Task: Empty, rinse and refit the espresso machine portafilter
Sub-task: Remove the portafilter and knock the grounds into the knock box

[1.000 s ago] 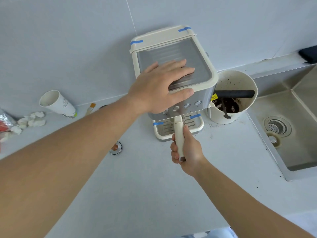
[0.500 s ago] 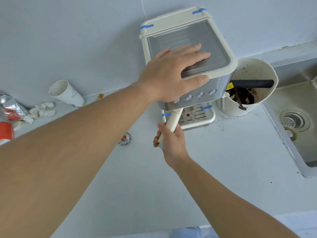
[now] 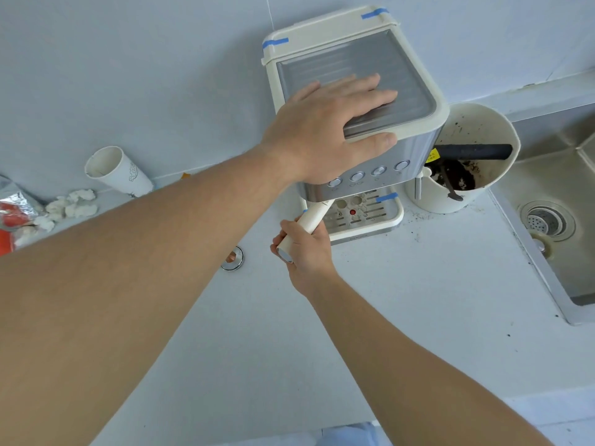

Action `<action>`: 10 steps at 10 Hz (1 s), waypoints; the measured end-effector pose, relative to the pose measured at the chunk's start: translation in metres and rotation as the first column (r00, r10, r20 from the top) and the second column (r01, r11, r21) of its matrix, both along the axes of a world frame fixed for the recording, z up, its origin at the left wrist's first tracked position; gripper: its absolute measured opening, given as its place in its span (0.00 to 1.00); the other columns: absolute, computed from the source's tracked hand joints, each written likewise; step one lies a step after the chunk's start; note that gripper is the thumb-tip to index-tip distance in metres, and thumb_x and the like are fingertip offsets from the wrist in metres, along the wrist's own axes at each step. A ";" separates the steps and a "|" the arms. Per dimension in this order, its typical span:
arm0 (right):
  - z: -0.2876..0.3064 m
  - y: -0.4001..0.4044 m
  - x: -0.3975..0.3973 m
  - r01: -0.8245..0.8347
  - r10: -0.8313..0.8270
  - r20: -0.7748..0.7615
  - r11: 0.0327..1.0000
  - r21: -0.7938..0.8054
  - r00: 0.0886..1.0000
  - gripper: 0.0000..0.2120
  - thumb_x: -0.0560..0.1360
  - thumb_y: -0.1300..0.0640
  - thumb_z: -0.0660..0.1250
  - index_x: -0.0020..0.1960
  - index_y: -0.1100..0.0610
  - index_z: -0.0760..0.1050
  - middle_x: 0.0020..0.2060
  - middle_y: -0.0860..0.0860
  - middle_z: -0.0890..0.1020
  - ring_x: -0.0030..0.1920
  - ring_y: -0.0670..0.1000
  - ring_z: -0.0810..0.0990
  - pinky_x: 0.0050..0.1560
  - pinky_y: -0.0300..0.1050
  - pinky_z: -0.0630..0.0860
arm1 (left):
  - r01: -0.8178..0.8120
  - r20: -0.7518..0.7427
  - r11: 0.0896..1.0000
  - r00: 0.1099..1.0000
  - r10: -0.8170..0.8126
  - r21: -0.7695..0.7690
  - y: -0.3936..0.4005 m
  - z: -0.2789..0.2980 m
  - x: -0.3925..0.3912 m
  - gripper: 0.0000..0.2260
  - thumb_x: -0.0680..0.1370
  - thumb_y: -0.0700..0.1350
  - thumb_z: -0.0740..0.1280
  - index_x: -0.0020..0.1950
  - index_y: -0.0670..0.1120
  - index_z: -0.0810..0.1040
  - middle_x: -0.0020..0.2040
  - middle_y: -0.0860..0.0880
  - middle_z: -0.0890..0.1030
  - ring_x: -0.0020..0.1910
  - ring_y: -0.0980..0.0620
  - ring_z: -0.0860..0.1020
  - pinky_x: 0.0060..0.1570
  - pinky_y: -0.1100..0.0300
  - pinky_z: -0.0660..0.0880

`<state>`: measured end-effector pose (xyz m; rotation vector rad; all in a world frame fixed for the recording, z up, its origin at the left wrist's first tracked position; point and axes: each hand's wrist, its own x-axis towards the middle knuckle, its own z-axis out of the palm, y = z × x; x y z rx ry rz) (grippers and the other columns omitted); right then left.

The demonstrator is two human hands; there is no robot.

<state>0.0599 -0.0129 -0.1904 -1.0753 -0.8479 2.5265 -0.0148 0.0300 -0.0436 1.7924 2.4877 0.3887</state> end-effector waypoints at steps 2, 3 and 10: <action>-0.004 -0.001 -0.014 0.044 -0.044 -0.023 0.999 -0.027 0.999 0.09 0.75 0.68 0.66 0.46 0.58 0.67 0.32 0.54 0.74 0.29 0.51 0.75 0.37 0.47 0.79 | 0.000 -0.006 1.000 1.000 0.000 0.017 0.001 -0.001 -0.002 0.26 0.76 0.67 0.56 0.74 0.63 0.64 0.78 0.59 0.61 0.77 0.59 0.57 0.73 0.54 0.49; -0.010 0.001 -0.017 0.059 -0.059 -0.004 0.998 -0.014 0.998 0.10 0.75 0.69 0.66 0.45 0.58 0.67 0.34 0.55 0.74 0.30 0.52 0.75 0.38 0.47 0.79 | 0.002 -0.004 1.000 1.000 -0.002 0.019 0.001 -0.001 -0.002 0.27 0.76 0.67 0.56 0.74 0.63 0.64 0.78 0.59 0.61 0.77 0.58 0.58 0.73 0.53 0.49; -0.040 0.004 -0.011 0.070 -0.070 0.000 0.993 -0.095 0.998 0.12 0.75 0.70 0.67 0.46 0.57 0.67 0.38 0.55 0.73 0.32 0.52 0.74 0.37 0.45 0.77 | -0.008 -0.015 1.000 1.000 0.008 0.019 0.002 -0.002 -0.002 0.27 0.76 0.67 0.56 0.74 0.63 0.63 0.78 0.59 0.61 0.77 0.58 0.57 0.74 0.51 0.49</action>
